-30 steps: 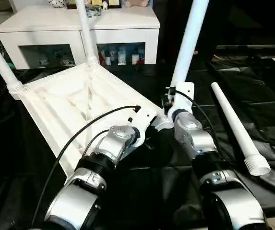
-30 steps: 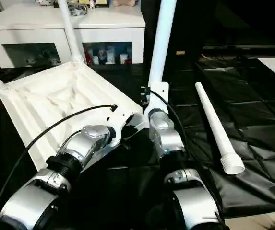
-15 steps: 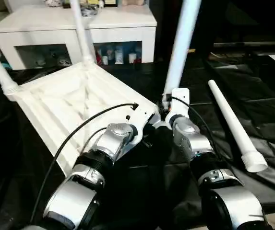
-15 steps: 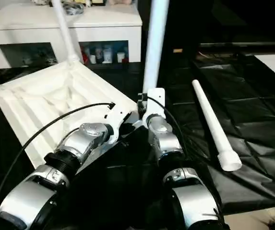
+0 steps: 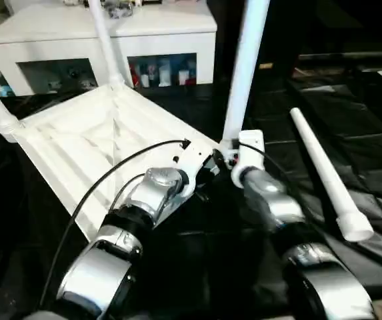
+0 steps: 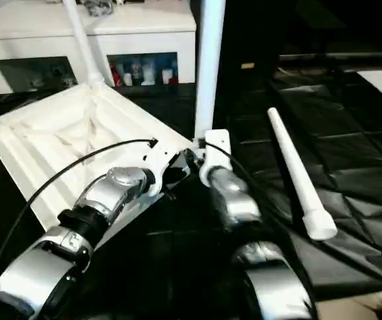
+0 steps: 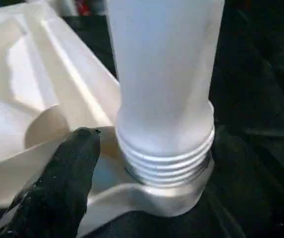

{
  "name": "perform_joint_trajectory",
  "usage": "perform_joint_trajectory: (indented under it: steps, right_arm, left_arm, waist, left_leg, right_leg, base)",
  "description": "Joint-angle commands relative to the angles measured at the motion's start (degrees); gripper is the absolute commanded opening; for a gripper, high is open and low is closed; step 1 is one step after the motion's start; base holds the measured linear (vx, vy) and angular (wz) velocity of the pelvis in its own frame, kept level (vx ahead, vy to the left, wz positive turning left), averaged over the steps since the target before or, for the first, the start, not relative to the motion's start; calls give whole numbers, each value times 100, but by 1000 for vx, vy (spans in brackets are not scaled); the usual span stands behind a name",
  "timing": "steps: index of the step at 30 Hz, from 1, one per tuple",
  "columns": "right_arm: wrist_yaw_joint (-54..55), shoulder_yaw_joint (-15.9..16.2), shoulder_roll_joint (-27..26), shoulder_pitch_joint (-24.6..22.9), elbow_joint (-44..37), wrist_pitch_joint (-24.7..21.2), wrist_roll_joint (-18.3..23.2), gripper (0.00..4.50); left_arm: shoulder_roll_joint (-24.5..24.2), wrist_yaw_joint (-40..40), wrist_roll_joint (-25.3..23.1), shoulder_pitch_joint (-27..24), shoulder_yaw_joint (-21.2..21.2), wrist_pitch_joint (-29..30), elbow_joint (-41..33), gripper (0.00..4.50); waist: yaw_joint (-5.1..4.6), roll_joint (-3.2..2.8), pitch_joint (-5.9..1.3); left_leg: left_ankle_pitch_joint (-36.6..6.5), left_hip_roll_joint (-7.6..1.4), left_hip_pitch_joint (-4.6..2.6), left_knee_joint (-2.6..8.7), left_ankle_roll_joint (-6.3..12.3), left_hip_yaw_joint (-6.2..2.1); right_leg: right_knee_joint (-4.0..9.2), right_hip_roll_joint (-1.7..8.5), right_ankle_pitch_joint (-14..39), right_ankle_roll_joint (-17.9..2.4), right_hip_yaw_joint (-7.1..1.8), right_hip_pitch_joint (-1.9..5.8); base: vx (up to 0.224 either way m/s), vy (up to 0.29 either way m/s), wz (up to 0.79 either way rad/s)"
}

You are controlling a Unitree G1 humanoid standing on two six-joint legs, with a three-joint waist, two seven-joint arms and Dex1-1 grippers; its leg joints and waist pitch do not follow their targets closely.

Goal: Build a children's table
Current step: Rotate leg to tighten

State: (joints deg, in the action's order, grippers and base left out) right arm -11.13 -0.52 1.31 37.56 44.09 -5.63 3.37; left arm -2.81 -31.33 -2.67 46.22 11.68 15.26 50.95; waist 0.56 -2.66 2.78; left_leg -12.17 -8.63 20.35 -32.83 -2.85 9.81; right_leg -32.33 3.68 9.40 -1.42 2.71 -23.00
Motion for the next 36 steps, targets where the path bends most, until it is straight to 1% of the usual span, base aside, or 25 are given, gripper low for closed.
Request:
perform_joint_trajectory:
  steps: [1,2,4,5,6,7,9,10,11,12,14,15,16,17,18,19,20,21,22,24,25,26,30,33,36]
  right_arm:
    - [-400,259,112,-186,-643,-28,-64,374]
    - [-501,294,202,-294,-861,-69,-63,374]
    - [-769,325,378,-497,-1276,-160,8,374]
    - [-904,333,464,-597,-1476,-222,54,374]
    - [-1056,327,560,-703,-1683,-323,129,374]
    - [-1217,352,659,-799,-1860,-385,168,374]
    - [-1516,420,867,-971,-2145,-461,203,374]
    - [-1627,436,939,-1029,-2235,-488,230,374]
    - [-1799,454,1053,-1119,-2375,-527,282,374]
    - [-1975,468,1180,-1239,-2599,-630,335,374]
    - [-2239,552,1368,-1375,-2850,-671,333,374]
    - [-2461,603,1517,-1479,-3026,-723,371,374]
    - [-2607,638,1622,-1557,-3175,-789,408,374]
    - [-2644,647,1652,-1577,-3210,-801,413,374]
    - [-2850,688,1814,-1685,-3393,-875,455,374]
    - [-2961,705,1917,-1745,-3477,-880,457,374]
    - [-3094,702,2004,-1805,-3560,-911,506,374]
    - [-3249,710,2092,-1863,-3635,-913,558,374]
    - [-3382,736,2165,-1905,-3683,-889,582,374]
    - [-3541,790,2262,-1960,-3761,-886,612,374]
    - [-3667,847,2326,-1995,-3805,-885,630,374]
    - [-3791,904,2381,-2024,-3850,-901,655,374]
    - [-3963,967,2414,-2037,-3881,-882,670,374]
    - [-4144,1046,2439,-2066,-3908,-836,718,374]
    - [-4189,1140,2450,-2046,-3799,-685,613,374]
  left_arm:
    - [-153,-240,-145,-205,134,-107,86,0]
    - [-193,-360,-160,-252,186,-172,27,0]
    - [-281,-585,-169,-363,266,-251,-106,0]
    - [-326,-692,-169,-422,298,-307,-176,0]
    - [-376,-842,-151,-493,328,-398,-261,0]
    - [-419,-913,-142,-540,338,-412,-313,0]
    - [-532,-1113,-145,-651,403,-513,-444,0]
    - [-580,-1180,-146,-700,428,-509,-512,0]
    - [-675,-1332,-152,-792,490,-593,-647,0]
    - [-789,-1572,-127,-911,564,-701,-841,0]
    - [-923,-1728,-101,-1027,589,-632,-1056,0]
    - [-1055,-1894,-84,-1129,624,-661,-1231,0]
    - [-1143,-2007,-83,-1202,641,-687,-1356,0]
    - [-1170,-2044,-79,-1224,644,-713,-1392,0]
    - [-1324,-2303,-29,-1354,666,-922,-1608,0]
    - [-1416,-2507,60,-1457,667,-994,-1798,0]
    - [-1538,-2722,162,-1583,672,-1069,-2053,0]
    - [-1637,-2864,245,-1691,668,-1074,-2287,0]
    - [-1705,-2933,294,-1761,656,-1046,-2447,0]
    - [-1773,-3000,340,-1838,631,-1018,-2620,0]
    - [-1805,-3112,448,-1898,590,-971,-2750,0]
    - [-1856,-3236,568,-1971,545,-907,-2909,0]
    - [-1942,-3395,677,-2081,526,-830,-3138,0]
    - [-1982,-3465,725,-2177,541,-739,-3341,0]
    - [-1974,-3478,732,-2202,557,-683,-3435,0]
  waist:
    - [82,80,-312]
    - [110,56,-326]
    - [140,60,-343]
    - [161,50,-346]
    - [199,43,-350]
    - [216,33,-356]
    - [248,22,-361]
    - [244,20,-362]
    - [268,18,-354]
    - [254,33,-338]
    - [268,25,-318]
    - [278,23,-298]
    - [295,31,-295]
    - [293,30,-290]
    - [286,19,-288]
    - [277,67,-288]
    - [284,33,-298]
    - [279,40,-304]
    - [282,46,-316]
    - [273,43,-317]
    - [272,34,-332]
    - [270,38,-328]
    - [276,50,-357]
    - [285,53,-352]
    - [305,46,-340]
  left_leg:
    - [-1050,-405,53,418,594,-150]
    - [-844,-425,45,391,656,-136]
    - [-574,-435,47,359,784,-121]
    - [-505,-439,52,352,808,-120]
    - [-412,-444,26,332,880,-107]
    - [-346,-453,18,322,925,-98]
    - [-304,-469,5,308,939,-88]
    - [-289,-464,6,307,929,-85]
    - [-366,-474,8,315,900,-87]
    - [-460,-468,17,326,857,-78]
    - [-672,-469,7,340,722,-74]
    - [-853,-468,-1,357,612,-73]
    - [-949,-469,-9,366,536,-82]
    - [-967,-478,-13,370,509,-77]
    - [-975,-474,-12,382,450,-90]
    - [-965,-475,-3,383,432,-85]
    - [-914,-483,-9,386,412,-93]
    - [-878,-492,1,382,409,-99]
    - [-762,-497,6,365,454,-92]
    - [-634,-488,2,345,532,-80]
    - [-525,-490,13,336,556,-88]
    - [-471,-491,13,323,598,-83]
    - [-252,-484,10,282,730,-73]
    - [-193,-484,17,266,815,-68]
    - [-325,-482,13,265,745,-67]
  right_leg:
    - [395,546,1568,-1225,-253,308]
    - [365,550,1293,-1272,-256,299]
    - [305,535,815,-1391,-239,318]
    - [289,535,707,-1405,-241,333]
    - [279,527,534,-1439,-237,315]
    - [257,528,390,-1492,-232,328]
    - [237,527,240,-1545,-222,325]
    - [230,520,228,-1558,-219,326]
    - [239,526,323,-1552,-210,341]
    - [265,518,525,-1507,-207,337]
    - [305,527,1008,-1400,-212,325]
    - [345,520,1436,-1285,-211,310]
    - [362,522,1708,-1162,-220,314]
    - [366,521,1761,-1118,-233,304]
    - [363,508,1826,-1076,-226,298]
    - [359,501,1791,-1041,-228,299]
    - [337,501,1716,-1058,-226,288]
    - [314,511,1599,-1086,-227,302]
    - [276,507,1310,-1148,-232,308]
    - [246,484,996,-1253,-221,294]
    - [206,490,800,-1329,-214,315]
    - [195,488,642,-1387,-215,308]
    - [130,488,224,-1505,-211,321]
    - [126,489,202,-1530,-205,322]
    - [150,488,510,-1475,-204,316]
  base:
    - [0,0,0]
    - [0,0,0]
    - [0,0,0]
    - [0,0,0]
    - [0,0,0]
    - [0,0,0]
    - [0,0,0]
    - [0,0,0]
    - [0,0,0]
    - [0,0,0]
    - [0,0,0]
    - [0,0,0]
    - [0,0,0]
    - [0,0,0]
    - [0,0,0]
    - [0,0,0]
    - [0,0,0]
    - [0,0,0]
    - [0,0,0]
    - [0,0,0]
    - [0,0,0]
    - [0,0,0]
    - [0,0,0]
    - [0,0,0]
    - [0,0,0]
